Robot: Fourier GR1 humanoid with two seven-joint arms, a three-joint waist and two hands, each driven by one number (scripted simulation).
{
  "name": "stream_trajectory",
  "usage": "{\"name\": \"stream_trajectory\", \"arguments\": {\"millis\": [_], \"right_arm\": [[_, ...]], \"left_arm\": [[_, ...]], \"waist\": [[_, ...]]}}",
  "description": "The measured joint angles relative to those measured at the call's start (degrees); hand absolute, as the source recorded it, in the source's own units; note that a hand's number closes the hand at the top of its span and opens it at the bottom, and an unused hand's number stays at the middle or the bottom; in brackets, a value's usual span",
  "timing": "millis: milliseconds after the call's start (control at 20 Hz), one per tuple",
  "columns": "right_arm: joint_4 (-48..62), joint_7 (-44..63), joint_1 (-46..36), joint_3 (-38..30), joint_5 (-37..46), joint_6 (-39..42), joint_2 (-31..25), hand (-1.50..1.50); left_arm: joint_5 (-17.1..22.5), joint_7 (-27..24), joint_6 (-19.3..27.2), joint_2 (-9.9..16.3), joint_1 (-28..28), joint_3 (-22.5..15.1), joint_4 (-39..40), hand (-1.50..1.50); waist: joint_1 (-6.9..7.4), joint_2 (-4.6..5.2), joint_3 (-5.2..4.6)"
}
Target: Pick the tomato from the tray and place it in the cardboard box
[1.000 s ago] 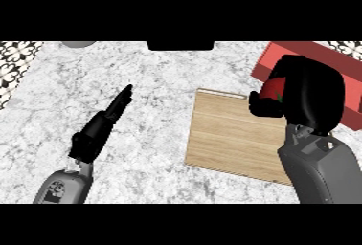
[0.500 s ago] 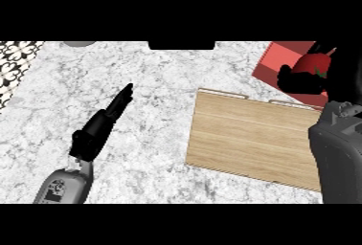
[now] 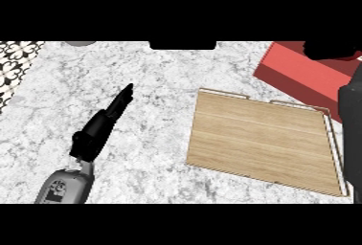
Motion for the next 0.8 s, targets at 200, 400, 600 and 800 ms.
{"name": "stream_trajectory", "arguments": {"millis": [200,400,600,800], "right_arm": [[8.0,-3.8,-2.4,-3.5,-1.7,-4.6,-2.6,1.5],[17.3,-6.0,-5.3,-4.8,-0.5,-9.1,-5.0,1.5],[26.8,-9.1,-7.5,-5.5,0.5,-13.0,-7.1,1.5],[37.0,-13.1,-8.8,-6.7,0.8,-17.9,-8.9,1.5]], "left_arm": [[-0.5,-0.2,-0.1,-0.4,0.0,0.1,0.3,0.0],[-1.4,0.3,0.4,-1.4,-0.4,-0.3,0.2,0.0],[-1.6,-0.6,0.2,-1.7,-1.1,0.1,1.6,0.0],[-1.4,-0.3,-0.7,-1.6,-1.4,0.2,1.3,0.0]], "waist": [[0.09,0.05,0.01],[0.29,0.13,0.02],[0.41,0.2,0.02],[0.76,0.32,0.03]]}}
